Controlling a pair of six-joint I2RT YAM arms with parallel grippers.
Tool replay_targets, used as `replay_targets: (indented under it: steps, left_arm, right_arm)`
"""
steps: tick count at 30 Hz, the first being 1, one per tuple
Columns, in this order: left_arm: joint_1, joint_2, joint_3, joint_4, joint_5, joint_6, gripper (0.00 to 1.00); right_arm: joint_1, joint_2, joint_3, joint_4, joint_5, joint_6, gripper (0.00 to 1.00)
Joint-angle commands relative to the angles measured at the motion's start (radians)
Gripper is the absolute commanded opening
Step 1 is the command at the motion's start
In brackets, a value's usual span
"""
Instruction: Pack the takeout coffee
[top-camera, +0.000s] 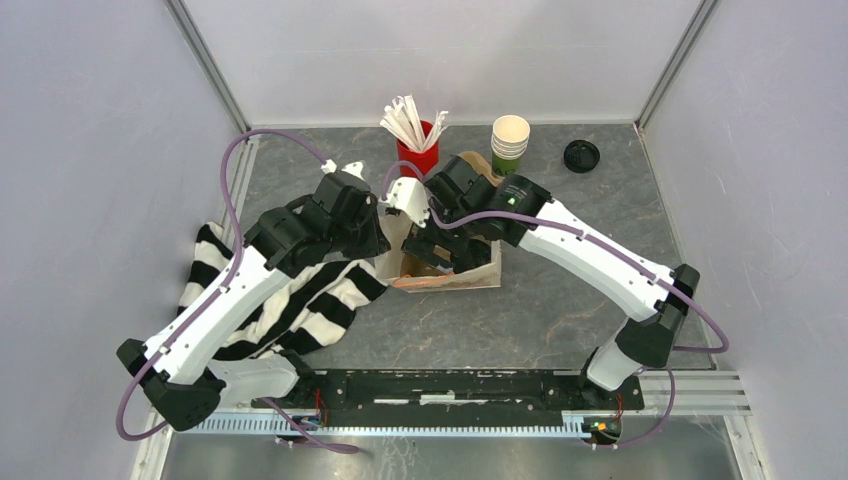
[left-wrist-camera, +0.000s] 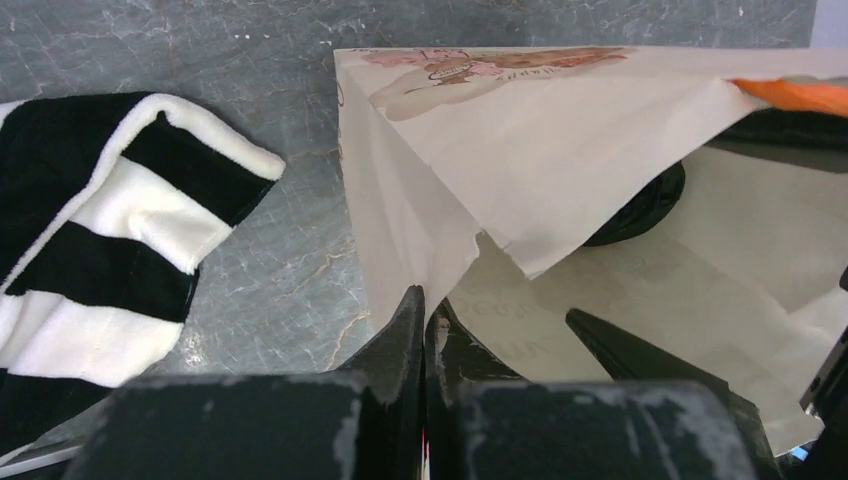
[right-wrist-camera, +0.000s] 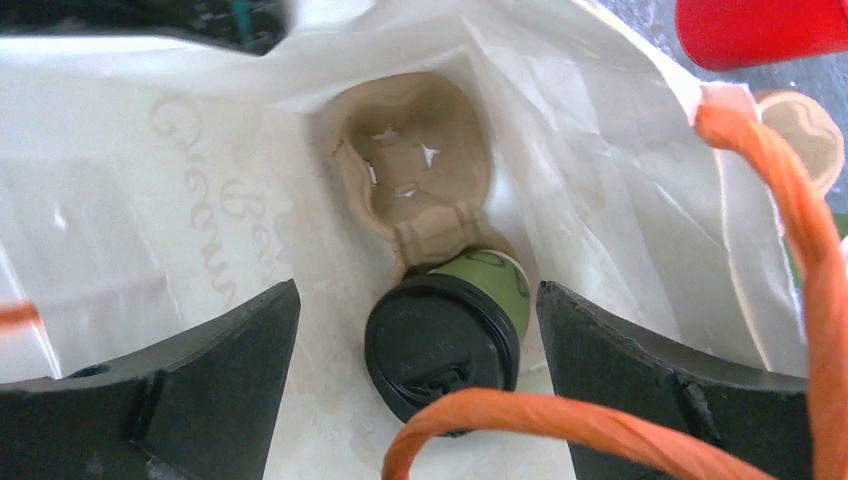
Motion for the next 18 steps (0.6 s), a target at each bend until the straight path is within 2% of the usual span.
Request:
replay_targets:
  steps: [1,8,14,15,18]
  left_arm:
    - [0.004,-0.038,0.014,0.009,0.007,-0.058,0.02]
    - [0.005,-0.02,0.044,-0.017,-0.005,-0.102,0.02]
    - [0.006,0.024,0.069,-0.071,-0.019,-0.105,0.02]
    - [0.006,0.032,0.07,-0.071,-0.006,-0.1,0.02]
    - [0.006,0.058,0.087,-0.075,0.026,-0.087,0.02]
  right_arm:
    - [0.002,-0.042,0.002,-0.039,-0.085,0.006,0.95]
    - [0.004,-0.14,-0.088,0.052,-0.16,0.088,0.97]
    - [0.024,-0.184,-0.138,0.1,0.005,0.126,0.97]
    - [0.031,-0.179,-0.141,0.107,0.034,0.126,0.95]
    - [0.037,-0.167,-0.141,0.133,0.061,0.108,0.8]
